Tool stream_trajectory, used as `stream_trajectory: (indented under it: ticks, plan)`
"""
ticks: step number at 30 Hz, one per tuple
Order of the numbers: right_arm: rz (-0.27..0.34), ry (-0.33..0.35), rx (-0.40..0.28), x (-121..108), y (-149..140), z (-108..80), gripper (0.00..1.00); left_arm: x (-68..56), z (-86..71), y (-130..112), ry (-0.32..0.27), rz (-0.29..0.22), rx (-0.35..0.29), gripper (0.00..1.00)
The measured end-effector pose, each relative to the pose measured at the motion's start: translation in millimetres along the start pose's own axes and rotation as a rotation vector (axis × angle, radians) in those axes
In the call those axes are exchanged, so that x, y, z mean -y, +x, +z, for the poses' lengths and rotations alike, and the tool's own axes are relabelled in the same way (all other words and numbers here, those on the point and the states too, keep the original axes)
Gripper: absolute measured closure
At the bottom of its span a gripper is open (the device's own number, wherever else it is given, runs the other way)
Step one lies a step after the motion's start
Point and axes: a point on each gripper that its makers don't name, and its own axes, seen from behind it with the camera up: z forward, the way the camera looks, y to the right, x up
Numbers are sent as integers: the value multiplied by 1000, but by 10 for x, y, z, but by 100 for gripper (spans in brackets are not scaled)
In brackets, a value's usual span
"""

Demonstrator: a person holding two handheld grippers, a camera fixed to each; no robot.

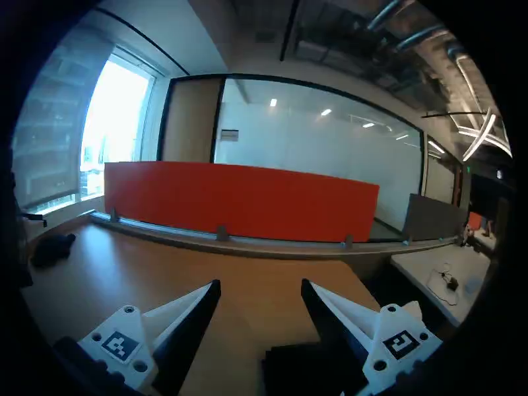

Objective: Fold towel

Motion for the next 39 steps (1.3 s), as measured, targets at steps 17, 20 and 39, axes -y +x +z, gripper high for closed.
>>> stream_trajectory:
  ticks: [17, 20, 39]
  plan:
    - [59, 12, -71, 513, 173, -24, 6, 81, -37, 113, 33, 8, -50, 7]
    - [61, 21, -78, 622, 180, -22, 6, 110, -49, 111, 42, 8, -57, 7]
    - [53, 36, -92, 849, 162, 14, 6, 191, 3, -102, 59, 70, -67, 7]
